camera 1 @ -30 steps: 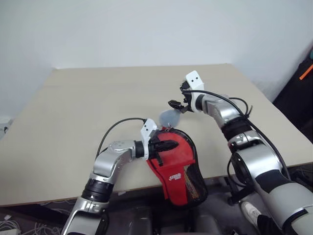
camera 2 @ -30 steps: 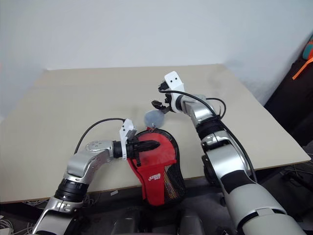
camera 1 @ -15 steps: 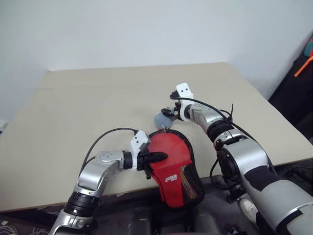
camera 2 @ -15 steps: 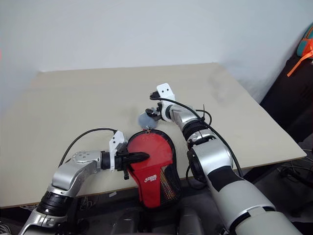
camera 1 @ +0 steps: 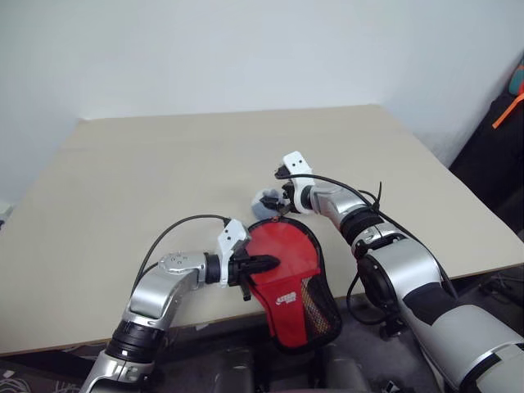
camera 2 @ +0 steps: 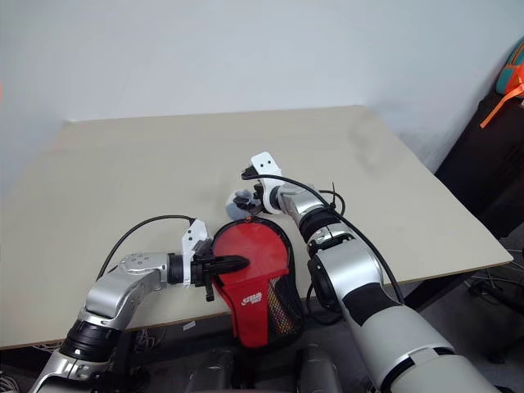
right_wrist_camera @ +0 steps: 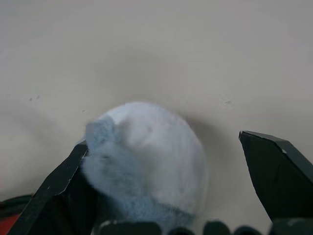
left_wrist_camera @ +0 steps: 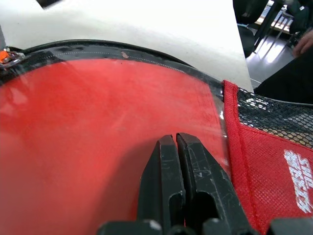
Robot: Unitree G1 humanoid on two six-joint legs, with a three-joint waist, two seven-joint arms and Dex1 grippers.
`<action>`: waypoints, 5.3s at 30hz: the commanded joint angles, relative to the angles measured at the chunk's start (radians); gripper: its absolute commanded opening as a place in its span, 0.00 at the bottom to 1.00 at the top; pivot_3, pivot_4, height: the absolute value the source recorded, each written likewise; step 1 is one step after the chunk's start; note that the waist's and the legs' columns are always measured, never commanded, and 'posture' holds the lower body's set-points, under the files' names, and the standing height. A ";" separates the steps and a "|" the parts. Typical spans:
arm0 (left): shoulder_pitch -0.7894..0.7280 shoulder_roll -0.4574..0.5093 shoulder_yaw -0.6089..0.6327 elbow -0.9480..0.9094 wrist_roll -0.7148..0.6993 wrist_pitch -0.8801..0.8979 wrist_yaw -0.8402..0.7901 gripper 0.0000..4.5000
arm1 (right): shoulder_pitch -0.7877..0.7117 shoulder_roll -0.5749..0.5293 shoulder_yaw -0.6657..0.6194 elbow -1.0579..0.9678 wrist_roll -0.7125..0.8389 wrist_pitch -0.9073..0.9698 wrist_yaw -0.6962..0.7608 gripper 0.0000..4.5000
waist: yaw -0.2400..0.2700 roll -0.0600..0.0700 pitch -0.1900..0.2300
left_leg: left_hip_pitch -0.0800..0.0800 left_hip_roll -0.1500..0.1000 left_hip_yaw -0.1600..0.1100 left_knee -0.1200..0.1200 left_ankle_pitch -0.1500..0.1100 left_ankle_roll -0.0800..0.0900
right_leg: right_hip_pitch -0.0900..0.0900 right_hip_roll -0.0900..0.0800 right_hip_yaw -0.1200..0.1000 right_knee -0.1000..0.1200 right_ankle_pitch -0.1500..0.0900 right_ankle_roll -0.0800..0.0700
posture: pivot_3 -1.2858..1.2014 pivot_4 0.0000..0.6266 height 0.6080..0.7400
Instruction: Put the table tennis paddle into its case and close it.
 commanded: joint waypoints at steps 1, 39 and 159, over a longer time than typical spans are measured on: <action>-0.026 0.015 -0.002 0.003 0.002 -0.022 -0.011 0.00 | 0.025 0.001 0.020 -0.017 -0.031 0.024 0.023 1.00 | 0.000 0.000 0.000 | 0.000 0.000 0.000 0.000 0.000 0.000 | 0.000 0.000 0.000 0.000 0.000 0.000 | 0.52 0.00 0.35; -0.075 0.046 -0.101 0.134 0.103 -0.161 -0.084 0.00 | 0.311 -0.278 -0.090 -0.876 0.069 0.378 0.003 0.05 | 0.013 0.003 -0.002 | 0.001 0.000 0.001 0.001 0.000 0.000 | 0.001 -0.001 0.001 -0.001 0.000 0.000 | 0.52 0.00 0.35; -0.343 -0.160 -0.237 0.524 0.277 -0.461 -0.248 0.00 | 1.654 -0.773 -0.260 -1.790 0.351 -0.216 0.463 0.05 | 0.121 0.016 0.003 | -0.004 0.003 -0.016 0.021 -0.016 0.025 | 0.010 -0.002 -0.014 -0.007 -0.008 0.004 | 0.52 0.00 0.35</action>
